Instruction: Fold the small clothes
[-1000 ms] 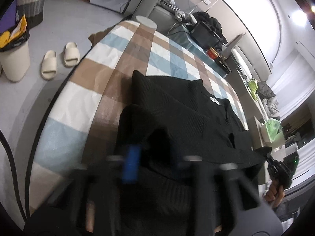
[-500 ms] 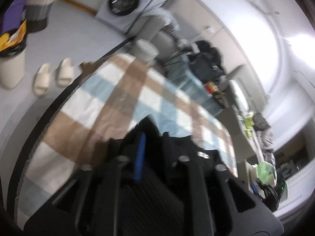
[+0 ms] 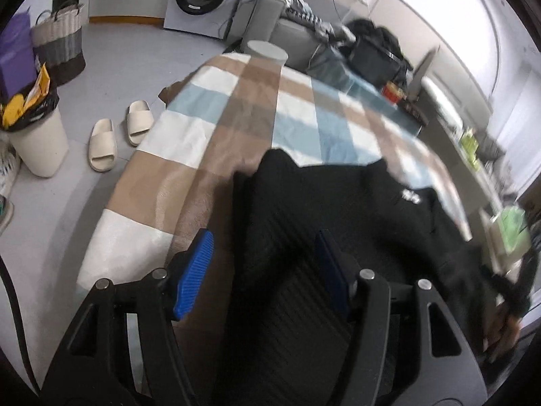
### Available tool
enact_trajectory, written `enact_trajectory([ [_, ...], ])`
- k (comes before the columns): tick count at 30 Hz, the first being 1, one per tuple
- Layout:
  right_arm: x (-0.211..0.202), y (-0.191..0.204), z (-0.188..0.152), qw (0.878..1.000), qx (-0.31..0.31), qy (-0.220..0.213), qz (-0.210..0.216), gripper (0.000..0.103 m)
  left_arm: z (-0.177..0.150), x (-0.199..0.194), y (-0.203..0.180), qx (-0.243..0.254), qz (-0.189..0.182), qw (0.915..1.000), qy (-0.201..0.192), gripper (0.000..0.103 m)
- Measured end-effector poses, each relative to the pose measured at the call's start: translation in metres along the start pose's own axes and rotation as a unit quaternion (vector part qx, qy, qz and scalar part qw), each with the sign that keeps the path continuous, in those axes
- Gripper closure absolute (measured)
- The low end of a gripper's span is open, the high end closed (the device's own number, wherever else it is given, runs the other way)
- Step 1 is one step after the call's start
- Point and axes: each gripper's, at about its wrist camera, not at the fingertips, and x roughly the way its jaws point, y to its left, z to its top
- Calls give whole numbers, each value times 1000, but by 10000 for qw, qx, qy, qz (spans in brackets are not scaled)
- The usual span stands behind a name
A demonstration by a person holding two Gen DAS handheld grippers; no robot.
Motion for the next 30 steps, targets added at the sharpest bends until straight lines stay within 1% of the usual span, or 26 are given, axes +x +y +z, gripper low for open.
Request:
enact_trajectory([
  [3, 10, 4, 5, 9996, -167, -13, -221, 54, 2, 9, -6, 177, 103, 9998, 19, 44],
  [5, 16, 4, 9, 9995, -165, 17, -271, 54, 6, 14, -5, 159, 145, 9998, 27, 44],
  [7, 18, 5, 13, 9990, -219, -50, -374, 56, 11, 19, -2, 99, 184, 9998, 48, 44],
  [9, 18, 8, 14, 9987, -288, -116, -404, 63, 15, 21, 3, -7, 211, 9998, 8, 45],
  [10, 17, 10, 14, 9986, -330, -124, -397, 70, 17, 21, 5, -25, 196, 9998, -10, 45],
  [11, 16, 11, 14, 9984, -359, -155, -397, 71, 20, 22, 5, -22, 177, 9998, -21, 45],
  [15, 10, 11, 16, 9992, -251, -179, -249, 70, 30, 26, 2, 108, 186, 9998, 30, 45],
  [17, 8, 11, 16, 9994, -232, -185, -199, 64, 34, 27, -4, 250, 160, 9996, 27, 45],
  [19, 7, 12, 15, 9995, -219, -192, -140, 63, 37, 31, -9, 393, 244, 9989, 22, 45],
  [20, 7, 12, 15, 9994, -240, -202, -126, 63, 39, 33, -12, 469, 271, 9985, 37, 45],
  [22, 8, 11, 14, 9992, -236, -231, -238, 63, 40, 35, -16, 548, 315, 9980, -15, 45],
  [23, 8, 9, 14, 9992, -210, -235, -240, 63, 40, 36, -18, 587, 336, 9977, -65, 50],
  [24, 8, 7, 15, 9992, -163, -255, -243, 63, 40, 37, -19, 613, 366, 9974, -84, 52],
  [26, 7, 4, 16, 9993, -109, -299, -211, 63, 39, 37, -21, 703, 466, 9964, -132, 67],
  [28, 8, 4, 17, 9992, -105, -314, -237, 63, 39, 34, -21, 774, 466, 9957, -203, 69],
  [30, 13, 3, 18, 9995, -55, -244, -198, 63, 38, 29, -20, 762, 371, 9962, -215, 69],
])
